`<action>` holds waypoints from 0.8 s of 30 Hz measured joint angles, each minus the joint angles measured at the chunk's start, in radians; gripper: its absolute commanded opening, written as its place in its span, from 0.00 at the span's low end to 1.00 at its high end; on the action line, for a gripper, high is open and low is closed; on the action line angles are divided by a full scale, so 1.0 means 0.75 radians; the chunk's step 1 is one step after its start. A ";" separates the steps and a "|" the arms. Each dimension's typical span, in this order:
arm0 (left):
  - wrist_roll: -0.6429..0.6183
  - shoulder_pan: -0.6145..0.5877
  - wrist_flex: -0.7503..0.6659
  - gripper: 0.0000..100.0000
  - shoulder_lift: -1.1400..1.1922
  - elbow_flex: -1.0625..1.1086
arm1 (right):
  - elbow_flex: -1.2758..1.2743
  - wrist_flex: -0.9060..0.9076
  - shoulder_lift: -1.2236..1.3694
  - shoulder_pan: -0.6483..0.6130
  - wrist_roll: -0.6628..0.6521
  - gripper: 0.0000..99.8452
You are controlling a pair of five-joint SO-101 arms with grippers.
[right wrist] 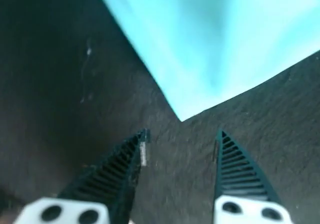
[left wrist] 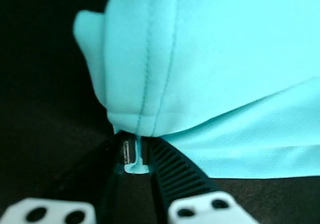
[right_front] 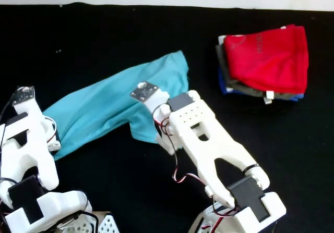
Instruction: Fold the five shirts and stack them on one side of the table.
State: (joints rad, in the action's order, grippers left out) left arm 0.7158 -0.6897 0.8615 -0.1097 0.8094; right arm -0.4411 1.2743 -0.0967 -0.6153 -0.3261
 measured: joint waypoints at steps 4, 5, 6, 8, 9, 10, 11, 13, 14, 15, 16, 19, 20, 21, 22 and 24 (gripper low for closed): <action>0.000 0.000 0.000 0.01 0.000 0.000 | -0.035 -0.174 0.061 0.000 0.115 0.20; 0.000 0.000 0.000 0.01 0.000 0.000 | -0.035 -0.198 0.100 0.000 0.137 0.20; 0.000 0.000 0.000 0.01 0.000 0.000 | -0.035 -0.215 0.143 0.000 0.164 0.20; 0.000 0.000 0.000 0.01 0.000 0.000 | -0.035 -0.241 0.239 0.000 0.207 0.20; 0.000 0.000 0.000 0.01 0.000 0.000 | -0.029 -0.248 0.282 0.000 0.225 0.20; 0.000 0.000 0.000 0.01 0.000 0.000 | -0.012 -0.252 0.313 0.000 0.235 0.20; 0.000 0.000 0.000 0.01 0.000 0.000 | 0.010 -0.252 0.342 0.000 0.243 0.20; 0.000 0.000 0.000 0.01 0.000 0.000 | 0.053 -0.250 0.391 0.000 0.252 0.20; 0.000 0.000 0.000 0.01 0.000 0.000 | 0.072 -0.250 0.413 0.000 0.254 0.20; 0.000 0.000 0.000 0.01 0.000 0.000 | 0.088 -0.248 0.432 0.000 0.254 0.20; 0.000 0.000 0.002 0.01 0.000 0.000 | 0.106 -0.248 0.448 0.000 0.254 0.20; 0.002 0.000 0.045 0.01 0.000 -0.029 | 0.137 -0.245 0.505 0.002 0.254 0.16; 0.002 0.000 0.070 0.01 0.002 -0.045 | 0.139 -0.245 0.520 0.002 0.254 0.10; 0.002 0.000 0.104 0.01 0.002 -0.063 | 0.143 -0.245 0.534 0.004 0.254 0.02; 0.002 -0.002 0.141 0.01 0.002 -0.082 | 0.151 -0.245 0.544 0.006 0.254 0.00; 0.002 -0.002 0.203 0.01 0.002 -0.133 | 0.168 -0.245 0.550 0.035 0.254 0.01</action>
State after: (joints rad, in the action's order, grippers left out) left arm 0.7173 -0.6912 1.0134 -0.1082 0.7096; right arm -0.3153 1.0902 0.3161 -0.5892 -0.1358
